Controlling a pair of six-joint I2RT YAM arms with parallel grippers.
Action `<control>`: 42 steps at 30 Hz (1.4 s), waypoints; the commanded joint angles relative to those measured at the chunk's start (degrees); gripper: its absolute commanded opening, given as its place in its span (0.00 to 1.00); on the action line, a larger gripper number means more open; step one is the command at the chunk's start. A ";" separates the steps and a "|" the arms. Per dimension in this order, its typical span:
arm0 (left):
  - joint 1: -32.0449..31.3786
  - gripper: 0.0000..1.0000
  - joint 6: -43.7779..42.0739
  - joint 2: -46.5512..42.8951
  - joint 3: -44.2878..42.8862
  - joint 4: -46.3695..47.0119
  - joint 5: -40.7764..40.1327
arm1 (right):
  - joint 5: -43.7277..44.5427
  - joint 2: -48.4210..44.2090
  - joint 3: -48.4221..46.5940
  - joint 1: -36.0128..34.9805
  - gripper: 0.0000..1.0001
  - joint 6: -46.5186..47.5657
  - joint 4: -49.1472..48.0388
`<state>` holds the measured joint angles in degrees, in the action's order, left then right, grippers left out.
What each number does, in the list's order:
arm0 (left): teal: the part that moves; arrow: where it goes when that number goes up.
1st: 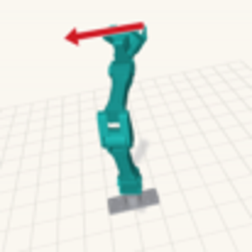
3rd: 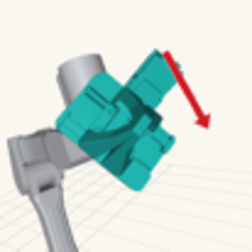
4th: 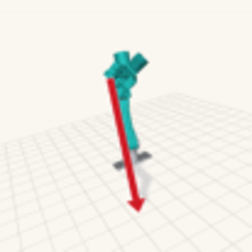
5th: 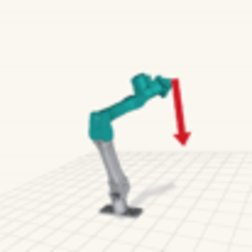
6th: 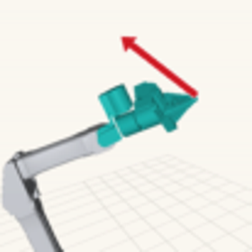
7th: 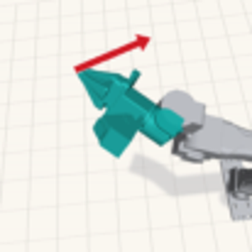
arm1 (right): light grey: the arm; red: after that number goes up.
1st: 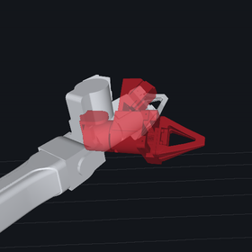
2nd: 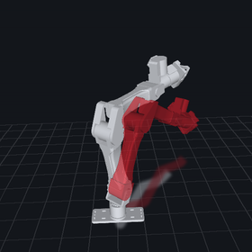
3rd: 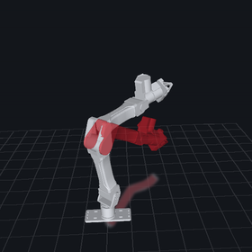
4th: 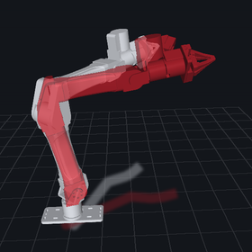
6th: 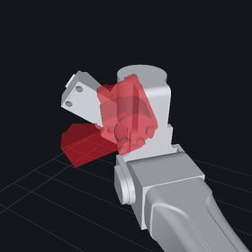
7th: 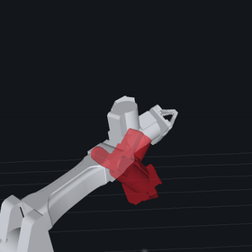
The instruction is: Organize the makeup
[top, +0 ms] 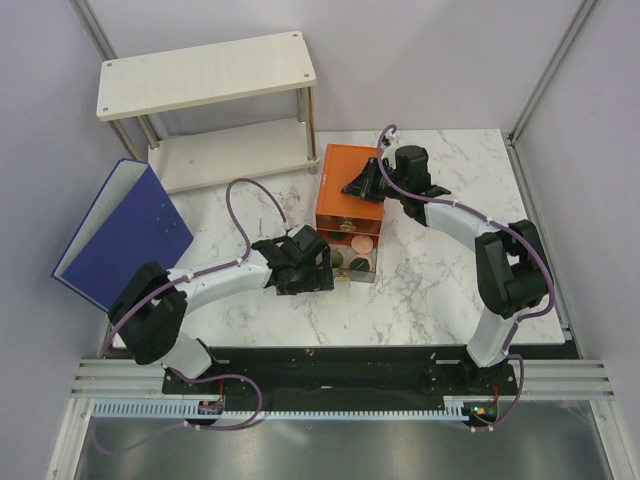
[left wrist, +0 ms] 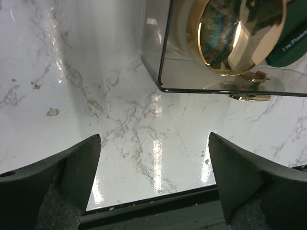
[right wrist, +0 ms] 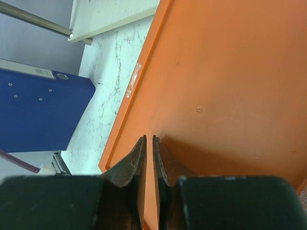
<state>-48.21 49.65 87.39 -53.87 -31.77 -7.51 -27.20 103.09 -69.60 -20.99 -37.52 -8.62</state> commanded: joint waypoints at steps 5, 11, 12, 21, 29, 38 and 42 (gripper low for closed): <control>-0.31 0.99 -1.83 1.02 -1.24 10.76 -6.55 | 1.71 1.77 3.33 0.08 0.18 2.54 9.59; -0.40 0.99 -1.75 3.04 -0.63 14.28 -10.68 | 1.63 1.68 3.69 0.16 0.18 2.63 9.50; -0.31 0.99 -2.36 3.04 -0.54 14.80 -11.99 | 1.62 1.68 3.77 0.16 0.18 2.71 9.50; -0.31 0.99 -2.02 5.24 -2.03 16.48 -19.29 | 1.54 1.59 3.69 0.34 0.18 2.71 9.50; -0.22 0.99 1.67 6.21 -2.90 19.64 -26.40 | 1.45 1.24 4.30 0.16 0.18 2.98 9.59; -0.31 0.99 8.71 10.33 -5.02 27.28 -31.94 | 1.19 0.80 4.65 0.52 0.19 3.15 9.59; -0.22 0.99 8.18 11.92 -5.98 31.06 -34.67 | 1.27 0.62 4.83 0.78 0.19 2.98 9.59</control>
<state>-48.71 54.78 97.95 -56.69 -8.84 -34.48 -27.40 102.13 -68.14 -20.75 -37.32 -9.47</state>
